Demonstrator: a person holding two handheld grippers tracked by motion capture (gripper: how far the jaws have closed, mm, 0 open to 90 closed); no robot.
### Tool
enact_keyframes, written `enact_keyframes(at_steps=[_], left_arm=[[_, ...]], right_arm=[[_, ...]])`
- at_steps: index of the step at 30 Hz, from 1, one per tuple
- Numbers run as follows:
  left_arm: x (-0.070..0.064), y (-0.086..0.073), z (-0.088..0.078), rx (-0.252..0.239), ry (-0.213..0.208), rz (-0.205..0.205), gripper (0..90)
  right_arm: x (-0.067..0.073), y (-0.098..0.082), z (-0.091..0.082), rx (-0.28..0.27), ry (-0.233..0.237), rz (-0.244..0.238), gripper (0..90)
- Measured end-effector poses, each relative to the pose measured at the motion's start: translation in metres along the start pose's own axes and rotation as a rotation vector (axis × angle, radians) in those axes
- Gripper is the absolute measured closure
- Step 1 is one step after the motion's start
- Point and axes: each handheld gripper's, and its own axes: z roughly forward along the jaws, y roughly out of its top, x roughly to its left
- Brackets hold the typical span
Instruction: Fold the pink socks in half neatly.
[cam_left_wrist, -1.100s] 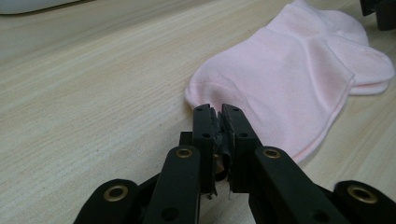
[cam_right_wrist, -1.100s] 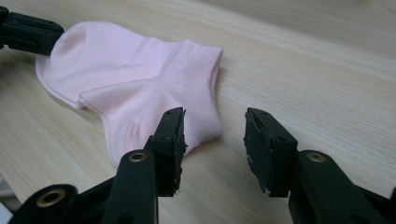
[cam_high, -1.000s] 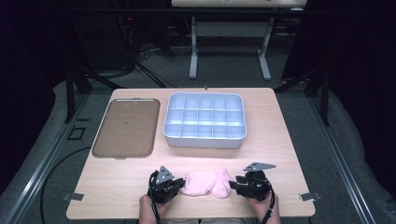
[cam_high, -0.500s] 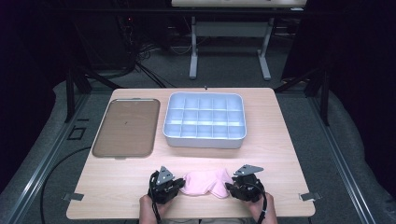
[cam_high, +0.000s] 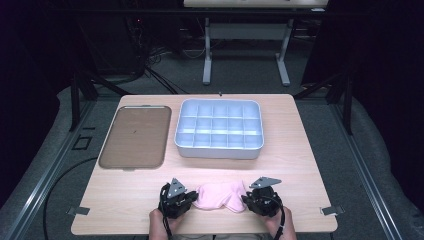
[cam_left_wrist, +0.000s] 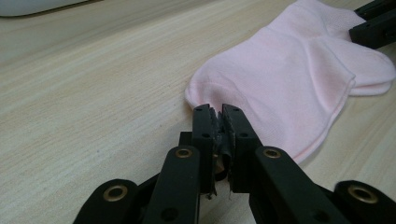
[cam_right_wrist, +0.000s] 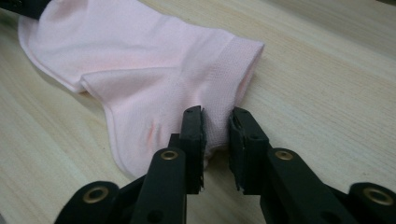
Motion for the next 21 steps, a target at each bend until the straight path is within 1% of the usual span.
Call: enact_keyframes(at_steps=[2,7,8,9,10,12,14,15,16,19,21], left_arm=[[0.0,0.0,0.0,0.0,0.0,-0.001,84.2],[0.0,0.0,0.0,-0.001,0.001,0.0,84.2],[0.001,0.0,0.0,-0.003,-0.005,-0.011,84.2],[0.002,0.0,0.0,0.001,-0.009,-0.013,84.2],[0.003,0.0,0.0,0.001,-0.018,-0.019,84.2],[0.002,0.0,0.0,-0.001,-0.007,-0.014,84.2],[0.002,0.0,0.0,0.0,-0.009,-0.015,84.2],[0.002,0.0,0.0,0.0,-0.009,-0.015,84.2],[0.003,0.0,0.0,0.001,-0.017,-0.015,84.2],[0.003,0.0,0.0,0.001,-0.018,-0.017,84.2],[0.003,0.0,0.0,-0.002,-0.021,-0.027,84.3]], right_arm=[[-0.001,-0.002,0.0,-0.015,0.003,0.008,78.5],[-0.008,-0.005,-0.001,-0.032,0.057,0.058,80.6],[-0.01,-0.005,-0.001,-0.028,0.065,0.066,80.7],[-0.011,-0.006,-0.002,-0.021,0.067,0.075,80.7],[-0.012,-0.006,-0.003,-0.026,0.067,0.074,80.7],[-0.015,-0.007,-0.003,-0.033,0.066,0.08,80.7],[-0.017,-0.008,-0.004,-0.036,0.062,0.086,80.7],[-0.017,-0.008,-0.005,-0.032,0.068,0.096,80.7],[-0.018,-0.008,-0.005,-0.034,0.069,0.094,80.7],[-0.017,-0.007,-0.006,-0.031,0.072,0.088,80.6],[-0.018,-0.005,-0.01,-0.032,0.085,0.084,80.7]])
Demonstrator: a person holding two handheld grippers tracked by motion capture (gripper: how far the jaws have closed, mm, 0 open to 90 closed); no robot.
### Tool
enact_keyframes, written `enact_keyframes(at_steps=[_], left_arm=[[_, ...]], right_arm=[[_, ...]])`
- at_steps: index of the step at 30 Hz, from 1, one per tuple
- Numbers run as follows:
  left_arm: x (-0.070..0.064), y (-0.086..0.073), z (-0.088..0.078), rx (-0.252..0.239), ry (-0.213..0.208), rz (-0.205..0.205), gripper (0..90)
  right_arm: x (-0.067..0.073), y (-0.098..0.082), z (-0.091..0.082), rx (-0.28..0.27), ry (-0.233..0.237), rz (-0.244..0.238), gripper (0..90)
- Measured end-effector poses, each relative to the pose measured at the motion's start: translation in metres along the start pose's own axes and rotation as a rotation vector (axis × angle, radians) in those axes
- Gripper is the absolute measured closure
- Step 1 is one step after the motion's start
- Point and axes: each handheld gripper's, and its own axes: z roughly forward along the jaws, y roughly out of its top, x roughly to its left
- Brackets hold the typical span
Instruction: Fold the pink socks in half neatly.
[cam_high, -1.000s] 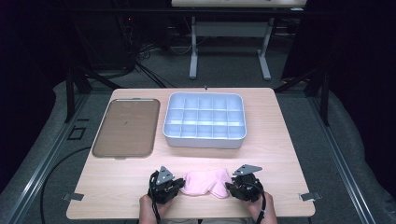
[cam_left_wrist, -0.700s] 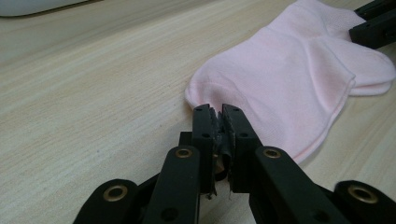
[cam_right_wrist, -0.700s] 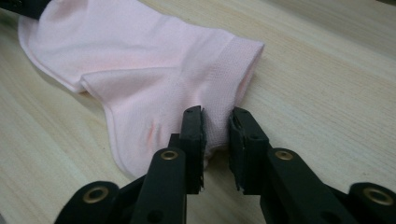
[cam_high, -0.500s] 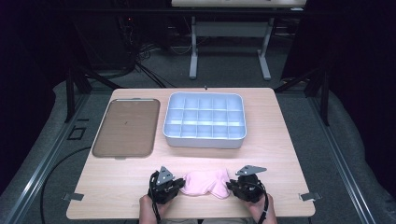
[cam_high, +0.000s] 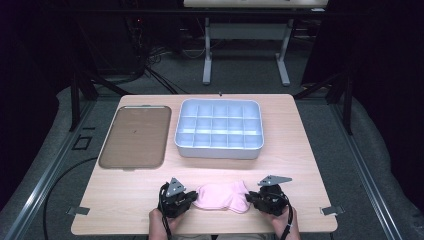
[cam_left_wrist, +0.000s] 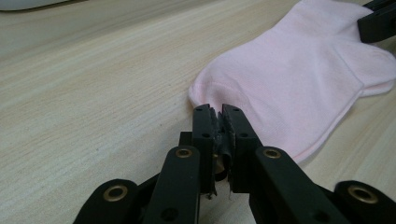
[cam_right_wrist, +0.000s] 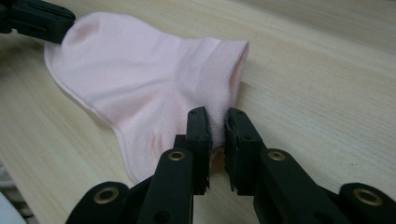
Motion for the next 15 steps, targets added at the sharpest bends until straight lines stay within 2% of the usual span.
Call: enact_keyframes(at_steps=[4,15], left_arm=[[0.001,0.0,0.0,0.001,-0.002,-0.007,84.2],[0.001,0.0,0.0,0.002,-0.007,-0.003,84.1]], right_arm=[[0.001,0.003,-0.006,-0.02,0.023,-0.007,80.6],[0.008,0.013,-0.018,-0.024,0.049,-0.025,80.5]])
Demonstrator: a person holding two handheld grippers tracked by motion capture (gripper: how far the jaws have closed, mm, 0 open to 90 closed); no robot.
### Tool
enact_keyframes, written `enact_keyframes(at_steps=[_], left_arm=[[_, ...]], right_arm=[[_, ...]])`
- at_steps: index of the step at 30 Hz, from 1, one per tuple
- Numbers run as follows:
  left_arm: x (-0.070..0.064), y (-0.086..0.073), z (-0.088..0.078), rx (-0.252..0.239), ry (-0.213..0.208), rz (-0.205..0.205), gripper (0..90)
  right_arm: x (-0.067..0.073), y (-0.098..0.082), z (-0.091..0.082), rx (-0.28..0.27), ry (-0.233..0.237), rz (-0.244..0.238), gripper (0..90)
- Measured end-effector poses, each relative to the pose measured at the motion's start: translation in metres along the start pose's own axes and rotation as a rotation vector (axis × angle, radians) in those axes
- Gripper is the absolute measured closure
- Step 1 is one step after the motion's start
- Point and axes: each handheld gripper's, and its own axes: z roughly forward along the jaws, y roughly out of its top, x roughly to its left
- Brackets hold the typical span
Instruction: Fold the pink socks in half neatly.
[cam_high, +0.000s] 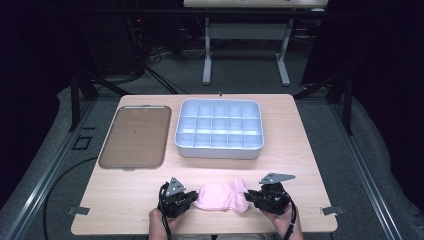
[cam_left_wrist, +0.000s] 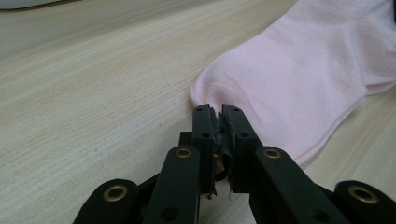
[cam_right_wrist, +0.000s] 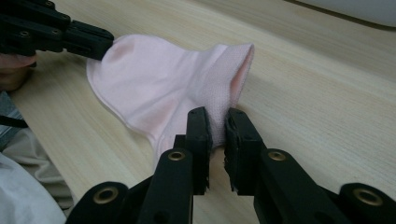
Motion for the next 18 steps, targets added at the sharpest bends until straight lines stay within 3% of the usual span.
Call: enact_keyframes(at_steps=[12,13,14,15,16,18], left_arm=[[0.0,0.0,0.0,0.0,0.0,-0.001,84.0],[0.0,0.0,0.0,0.001,0.003,-0.002,84.0],[0.0,0.0,0.0,-0.001,0.004,-0.003,84.0],[0.0,0.0,0.0,0.0,0.004,-0.003,84.0],[0.0,0.0,0.0,0.001,0.003,-0.002,84.0],[0.0,0.0,0.0,-0.001,0.004,-0.003,84.0]], right_arm=[[0.015,0.015,0.0,-0.019,0.062,-0.033,80.4],[0.016,0.016,0.001,-0.015,0.062,-0.036,80.5],[0.02,0.017,0.003,-0.034,0.007,-0.039,80.5],[0.021,0.018,0.005,-0.045,0.032,-0.04,80.5],[0.022,0.02,0.004,-0.014,0.075,-0.05,80.5],[0.025,0.023,0.007,-0.009,0.082,-0.063,80.5]])
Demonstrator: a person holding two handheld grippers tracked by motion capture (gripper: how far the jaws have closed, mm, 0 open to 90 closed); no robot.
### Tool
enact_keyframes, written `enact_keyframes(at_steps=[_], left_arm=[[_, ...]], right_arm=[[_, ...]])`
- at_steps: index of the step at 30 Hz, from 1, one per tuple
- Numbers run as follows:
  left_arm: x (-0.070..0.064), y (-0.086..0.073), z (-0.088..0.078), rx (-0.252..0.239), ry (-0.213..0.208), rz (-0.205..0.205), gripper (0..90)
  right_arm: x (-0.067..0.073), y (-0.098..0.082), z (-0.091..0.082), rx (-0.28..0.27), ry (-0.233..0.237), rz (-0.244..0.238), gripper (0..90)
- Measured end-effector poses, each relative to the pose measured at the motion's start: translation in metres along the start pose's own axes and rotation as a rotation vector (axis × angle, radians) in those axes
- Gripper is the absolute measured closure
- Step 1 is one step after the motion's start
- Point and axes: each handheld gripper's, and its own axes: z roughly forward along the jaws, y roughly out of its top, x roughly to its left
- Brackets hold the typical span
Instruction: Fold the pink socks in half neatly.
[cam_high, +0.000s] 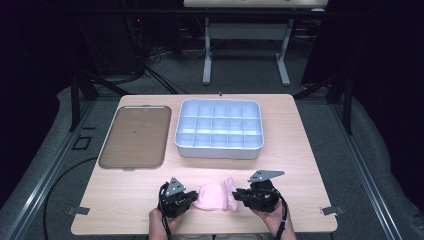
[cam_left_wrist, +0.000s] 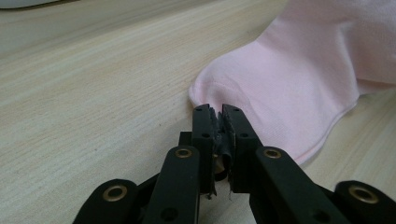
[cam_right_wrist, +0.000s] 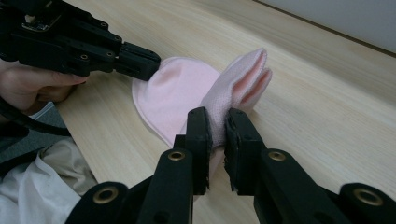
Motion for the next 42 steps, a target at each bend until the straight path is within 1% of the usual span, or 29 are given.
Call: enact_keyframes(at_steps=[4,5,6,10,14,19,23,26,27,29,32,33,36,38,39,40,42], left_arm=[[0.0,0.0,0.0,0.001,-0.002,0.008,84.0],[0.0,0.0,0.0,0.0,0.0,0.008,84.0],[0.0,0.0,0.0,0.0,0.001,0.009,84.0],[0.0,0.0,0.0,0.001,-0.001,0.008,84.0],[0.0,0.0,0.0,0.002,-0.002,0.007,84.0],[0.0,0.0,0.0,0.001,0.0,0.009,84.0],[0.0,0.0,0.0,0.002,-0.002,0.007,83.9],[0.0,0.0,0.0,0.002,-0.002,0.007,83.9],[0.0,0.0,0.0,0.002,-0.002,0.008,83.9],[0.0,0.0,0.0,0.003,-0.001,0.01,83.9],[0.0,0.0,0.0,0.002,0.0,0.009,83.9],[0.0,0.0,0.0,0.002,0.0,0.01,83.9],[0.0,0.0,0.0,0.002,-0.001,0.009,83.9],[0.0,0.0,0.0,0.002,-0.002,0.009,83.8],[0.0,0.0,0.0,0.002,-0.002,0.008,83.9],[0.0,0.0,0.0,0.002,-0.001,0.009,83.8],[0.0,0.0,0.0,0.001,0.0,0.009,83.8]], right_arm=[[0.007,0.006,0.009,0.003,0.005,-0.015,80.5],[0.008,0.007,0.012,-0.001,0.006,-0.011,80.5],[0.01,0.008,0.015,0.014,0.008,-0.02,80.5],[0.018,0.014,0.026,0.038,0.02,-0.054,80.5],[0.026,0.02,0.037,0.047,0.036,-0.075,80.4],[0.033,0.024,0.048,0.066,0.043,-0.101,80.4],[0.037,0.027,0.053,0.064,0.045,-0.111,80.4],[0.039,0.029,0.058,0.066,0.03,-0.12,80.2],[0.04,0.03,0.06,0.071,0.021,-0.12,80.1],[0.041,0.029,0.066,0.08,0.022,-0.124,80.1],[0.043,0.027,0.076,0.118,0.021,-0.137,79.4],[0.043,0.027,0.078,0.13,0.026,-0.144,78.7],[0.043,0.026,0.079,0.129,0.04,-0.15,72.4],[0.043,0.026,0.075,0.108,0.038,-0.144,67.1],[0.042,0.027,0.072,0.101,0.048,-0.145,62.8],[0.042,0.026,0.069,0.082,0.044,-0.148,60.8],[0.042,0.026,0.064,0.07,0.046,-0.152,56.9]])
